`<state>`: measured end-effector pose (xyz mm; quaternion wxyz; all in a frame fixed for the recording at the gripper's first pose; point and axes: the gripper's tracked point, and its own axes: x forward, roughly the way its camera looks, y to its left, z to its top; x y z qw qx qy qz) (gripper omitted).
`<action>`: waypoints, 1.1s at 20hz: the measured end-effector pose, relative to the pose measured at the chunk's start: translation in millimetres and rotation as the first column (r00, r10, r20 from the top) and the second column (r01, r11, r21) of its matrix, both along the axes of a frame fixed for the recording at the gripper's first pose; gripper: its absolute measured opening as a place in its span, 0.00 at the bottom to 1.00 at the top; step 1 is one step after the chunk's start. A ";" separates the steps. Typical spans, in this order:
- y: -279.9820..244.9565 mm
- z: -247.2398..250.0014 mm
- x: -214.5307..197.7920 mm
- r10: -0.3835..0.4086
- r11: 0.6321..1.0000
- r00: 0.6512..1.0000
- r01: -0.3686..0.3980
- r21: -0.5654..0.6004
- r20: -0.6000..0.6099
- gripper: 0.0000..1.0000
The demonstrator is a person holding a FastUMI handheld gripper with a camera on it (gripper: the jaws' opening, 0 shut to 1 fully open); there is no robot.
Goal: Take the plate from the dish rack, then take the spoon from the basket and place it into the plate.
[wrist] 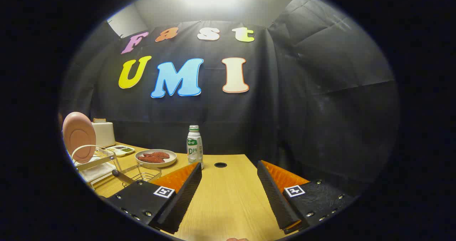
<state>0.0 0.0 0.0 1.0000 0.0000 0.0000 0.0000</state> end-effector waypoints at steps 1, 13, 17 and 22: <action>-5.5 10.1 -9.4 -0.011 1.000 1.000 0.011 -0.006 -0.002 0.97; 45.5 123.3 -130.9 -0.004 1.000 0.998 0.005 0.021 -0.059 0.96; 103.6 146.2 -145.3 0.092 0.995 0.992 -0.089 0.041 -0.085 0.96; 195.5 162.6 -149.4 0.285 0.958 0.948 -0.277 0.078 -0.140 0.96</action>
